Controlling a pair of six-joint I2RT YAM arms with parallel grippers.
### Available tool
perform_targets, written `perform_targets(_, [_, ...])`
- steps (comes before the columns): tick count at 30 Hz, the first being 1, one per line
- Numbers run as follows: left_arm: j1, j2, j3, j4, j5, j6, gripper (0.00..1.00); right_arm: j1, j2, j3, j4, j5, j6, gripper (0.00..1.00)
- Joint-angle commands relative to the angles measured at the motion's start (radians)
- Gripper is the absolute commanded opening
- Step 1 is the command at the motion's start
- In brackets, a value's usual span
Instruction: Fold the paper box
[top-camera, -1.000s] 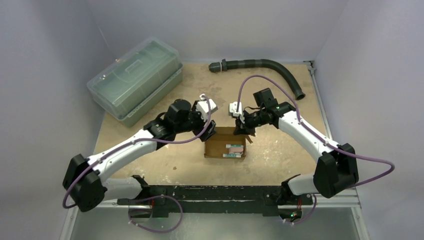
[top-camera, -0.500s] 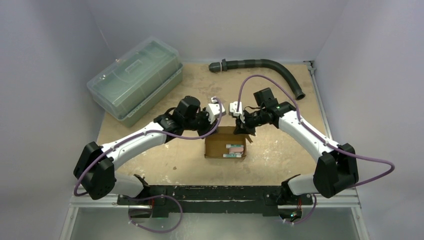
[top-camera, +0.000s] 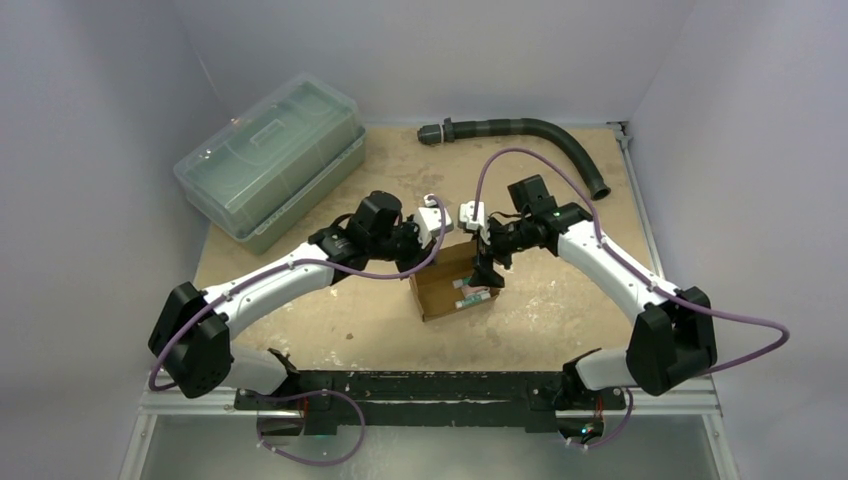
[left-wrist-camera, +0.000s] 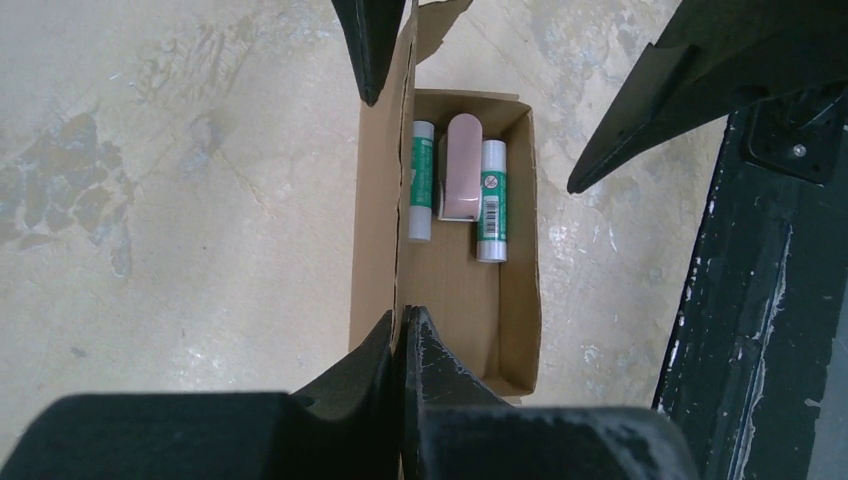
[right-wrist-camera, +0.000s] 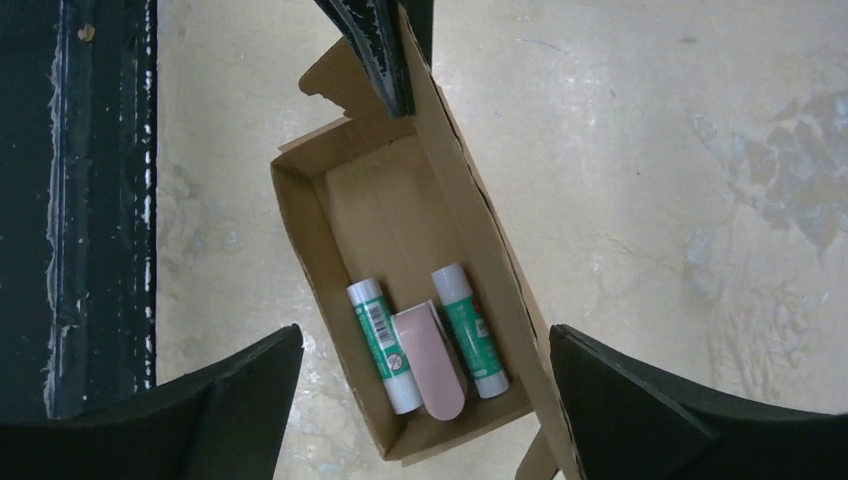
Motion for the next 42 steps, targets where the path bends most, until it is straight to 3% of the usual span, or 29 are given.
perform_targets(1, [-0.005,-0.042,-0.009,0.019,-0.051,0.003,0.00,-0.051,-0.063,0.040,0.002,-0.059,0.049,0.99])
perform_targets(10, [-0.011,-0.068,-0.039,0.044,-0.063,-0.037,0.00,-0.322,-0.177,0.043,-0.027,-0.249,0.056,0.99])
perform_targets(15, [-0.016,-0.074,-0.047,0.051,-0.062,-0.047,0.00,-0.454,-0.237,-0.085,0.358,-0.137,0.443,0.91])
perform_targets(17, [-0.018,-0.076,-0.054,0.062,-0.060,-0.053,0.00,-0.479,-0.246,-0.148,0.505,-0.060,0.588,0.74])
perform_targets(20, [-0.021,-0.080,-0.062,0.073,-0.063,-0.062,0.00,-0.494,-0.211,-0.200,0.586,0.030,0.688,0.40])
perform_targets(23, [-0.020,-0.085,-0.068,0.081,-0.063,-0.071,0.00,-0.495,-0.112,-0.188,0.558,0.032,0.730,0.19])
perform_targets(25, [-0.021,-0.089,-0.069,0.084,-0.065,-0.074,0.00,-0.495,-0.032,-0.166,0.512,-0.004,0.732,0.11])
perform_targets(32, [-0.023,-0.094,-0.077,0.093,-0.067,-0.081,0.00,-0.476,0.080,-0.144,0.434,-0.092,0.704,0.05])
perform_targets(42, [-0.023,-0.091,-0.075,0.094,-0.062,-0.080,0.00,-0.348,0.159,-0.118,0.347,-0.159,0.623,0.03])
